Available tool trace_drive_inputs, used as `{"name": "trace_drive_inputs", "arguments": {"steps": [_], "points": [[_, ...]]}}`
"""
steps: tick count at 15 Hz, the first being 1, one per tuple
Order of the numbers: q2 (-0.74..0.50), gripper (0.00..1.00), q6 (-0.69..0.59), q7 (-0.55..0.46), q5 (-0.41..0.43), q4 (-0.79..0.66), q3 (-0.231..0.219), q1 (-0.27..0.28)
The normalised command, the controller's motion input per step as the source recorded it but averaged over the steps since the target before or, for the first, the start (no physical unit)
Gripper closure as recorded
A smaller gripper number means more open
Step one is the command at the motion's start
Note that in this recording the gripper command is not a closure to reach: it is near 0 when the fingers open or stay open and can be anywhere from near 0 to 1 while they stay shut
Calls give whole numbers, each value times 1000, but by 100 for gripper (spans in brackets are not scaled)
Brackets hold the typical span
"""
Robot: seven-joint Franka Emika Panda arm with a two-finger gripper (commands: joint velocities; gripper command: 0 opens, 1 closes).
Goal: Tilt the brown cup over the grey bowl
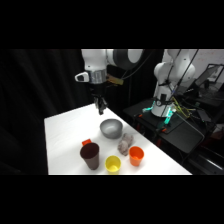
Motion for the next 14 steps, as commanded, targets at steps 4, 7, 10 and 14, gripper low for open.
{"name": "trace_drive_inputs", "arguments": {"steps": [4,7,10,14], "points": [[-110,0,-42,-53,77,-56,48,6],[-151,0,-141,-30,148,10,102,74],[-48,0,-188,-129,238,111,76,52],[82,0,-154,-114,174,247,59,56]]}}
